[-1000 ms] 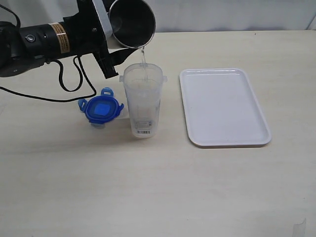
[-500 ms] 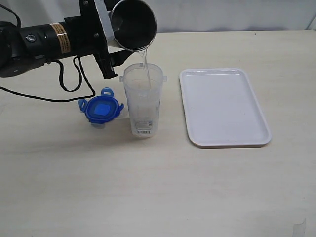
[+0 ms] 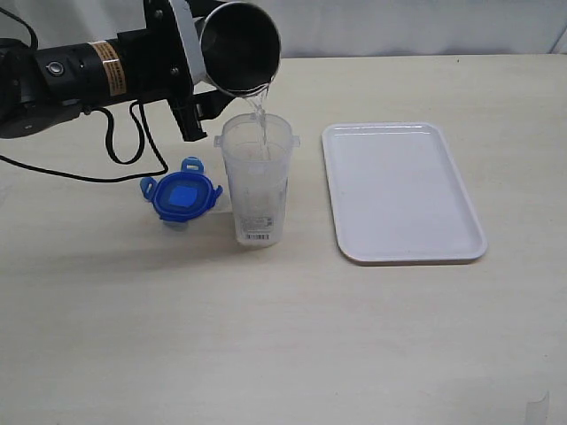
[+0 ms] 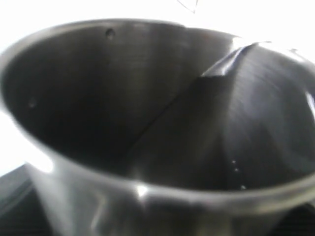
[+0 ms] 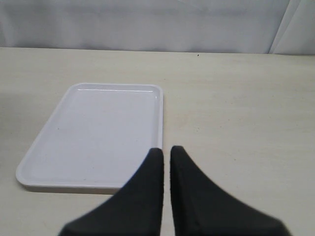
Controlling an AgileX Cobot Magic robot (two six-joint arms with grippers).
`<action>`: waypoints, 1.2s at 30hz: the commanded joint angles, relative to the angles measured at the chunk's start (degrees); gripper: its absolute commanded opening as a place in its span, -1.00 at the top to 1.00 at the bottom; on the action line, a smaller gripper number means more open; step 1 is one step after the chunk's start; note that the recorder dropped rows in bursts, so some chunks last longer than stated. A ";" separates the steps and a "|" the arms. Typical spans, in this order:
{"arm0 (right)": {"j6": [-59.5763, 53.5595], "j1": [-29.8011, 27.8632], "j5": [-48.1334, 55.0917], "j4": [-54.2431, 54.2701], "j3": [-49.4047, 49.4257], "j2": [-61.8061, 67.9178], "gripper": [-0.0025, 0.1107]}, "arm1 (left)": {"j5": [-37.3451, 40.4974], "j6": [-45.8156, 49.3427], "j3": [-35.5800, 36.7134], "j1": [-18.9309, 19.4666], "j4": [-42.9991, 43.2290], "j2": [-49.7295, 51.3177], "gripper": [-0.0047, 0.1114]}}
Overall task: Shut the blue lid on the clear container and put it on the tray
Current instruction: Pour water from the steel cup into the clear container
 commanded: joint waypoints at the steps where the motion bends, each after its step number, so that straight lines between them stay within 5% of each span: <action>1: 0.03 -0.22 -0.13 0.05 0.09 -0.25 0.87 | -1.88 1.38 -0.59 -0.03 -1.71 -1.40 0.92; 36: 0.03 -0.22 -0.23 0.06 0.09 -0.25 0.87 | 2.55 8.87 -0.59 -0.03 -1.72 -1.40 0.92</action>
